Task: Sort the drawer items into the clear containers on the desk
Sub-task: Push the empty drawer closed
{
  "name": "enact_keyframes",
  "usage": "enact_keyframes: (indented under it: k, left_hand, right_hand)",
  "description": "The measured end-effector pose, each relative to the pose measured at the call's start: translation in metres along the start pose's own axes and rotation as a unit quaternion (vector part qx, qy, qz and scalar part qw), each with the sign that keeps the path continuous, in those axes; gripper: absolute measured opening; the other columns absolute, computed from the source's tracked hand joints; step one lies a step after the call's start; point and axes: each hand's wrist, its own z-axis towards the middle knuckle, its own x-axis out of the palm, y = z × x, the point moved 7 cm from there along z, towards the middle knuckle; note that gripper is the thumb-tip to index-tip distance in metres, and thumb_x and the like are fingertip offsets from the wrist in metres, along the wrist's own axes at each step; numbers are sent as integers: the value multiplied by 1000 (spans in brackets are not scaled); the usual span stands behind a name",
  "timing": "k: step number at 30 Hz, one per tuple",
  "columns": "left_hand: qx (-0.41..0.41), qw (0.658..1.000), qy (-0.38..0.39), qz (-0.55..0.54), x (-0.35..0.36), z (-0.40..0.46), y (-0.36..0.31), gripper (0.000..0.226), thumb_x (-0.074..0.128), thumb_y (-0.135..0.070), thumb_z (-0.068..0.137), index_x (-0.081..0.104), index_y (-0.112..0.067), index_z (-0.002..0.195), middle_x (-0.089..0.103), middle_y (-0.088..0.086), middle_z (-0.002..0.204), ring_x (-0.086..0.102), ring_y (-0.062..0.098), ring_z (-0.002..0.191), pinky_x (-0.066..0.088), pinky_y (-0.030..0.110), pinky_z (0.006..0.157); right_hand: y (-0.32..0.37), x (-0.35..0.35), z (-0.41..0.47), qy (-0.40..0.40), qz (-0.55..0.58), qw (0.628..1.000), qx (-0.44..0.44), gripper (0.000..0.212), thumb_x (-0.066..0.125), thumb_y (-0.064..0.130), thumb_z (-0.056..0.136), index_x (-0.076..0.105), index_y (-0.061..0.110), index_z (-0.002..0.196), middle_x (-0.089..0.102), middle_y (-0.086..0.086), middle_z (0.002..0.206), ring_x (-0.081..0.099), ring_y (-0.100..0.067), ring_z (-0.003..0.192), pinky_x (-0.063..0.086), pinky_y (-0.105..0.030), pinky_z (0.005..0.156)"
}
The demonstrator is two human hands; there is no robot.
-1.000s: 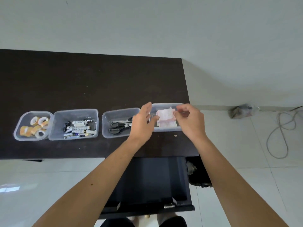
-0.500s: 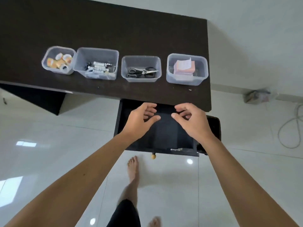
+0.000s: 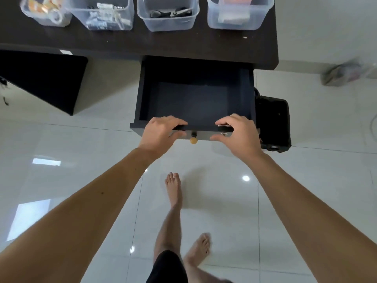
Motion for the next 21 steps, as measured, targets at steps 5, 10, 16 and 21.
enact_keyframes:
  k: [5, 10, 16, 21]
  left_hand:
    - [69, 996, -16, 56, -6, 5, 8, 30, 77, -30, 96, 77, -9, 117, 78, 6, 105, 75, 25, 90, 64, 38, 78]
    - [100, 991, -41, 73, -3, 10, 19, 26, 80, -26, 94, 76, -7, 112, 77, 6, 99, 75, 25, 86, 63, 34, 70]
    - [113, 985, -94, 91, -10, 50, 26, 30, 72, -32, 95, 77, -6, 108, 77, 7, 95, 73, 27, 79, 62, 41, 67]
    - [111, 975, -146, 123, -21, 89, 40, 43, 74, -47, 90, 75, -11, 114, 75, 7, 113, 68, 32, 111, 55, 49, 92]
  right_hand:
    - [0, -1, 3, -18, -7, 999, -35, 40, 88, 49, 79, 80, 25, 109, 73, 11, 105, 63, -16, 101, 50, -39, 93]
    - [1, 3, 8, -53, -24, 996, -71, 38, 86, 51, 80, 82, 24, 107, 75, 11, 101, 61, -17, 97, 49, -36, 85]
    - [0, -6, 45, -122, -27, 988, -87, 36, 87, 48, 79, 83, 24, 106, 76, 8, 98, 58, -24, 98, 45, -39, 89]
    - [5, -22, 87, -184, -77, 970, -136, 48, 90, 57, 70, 82, 24, 104, 65, -2, 116, 55, -32, 109, 46, -44, 96]
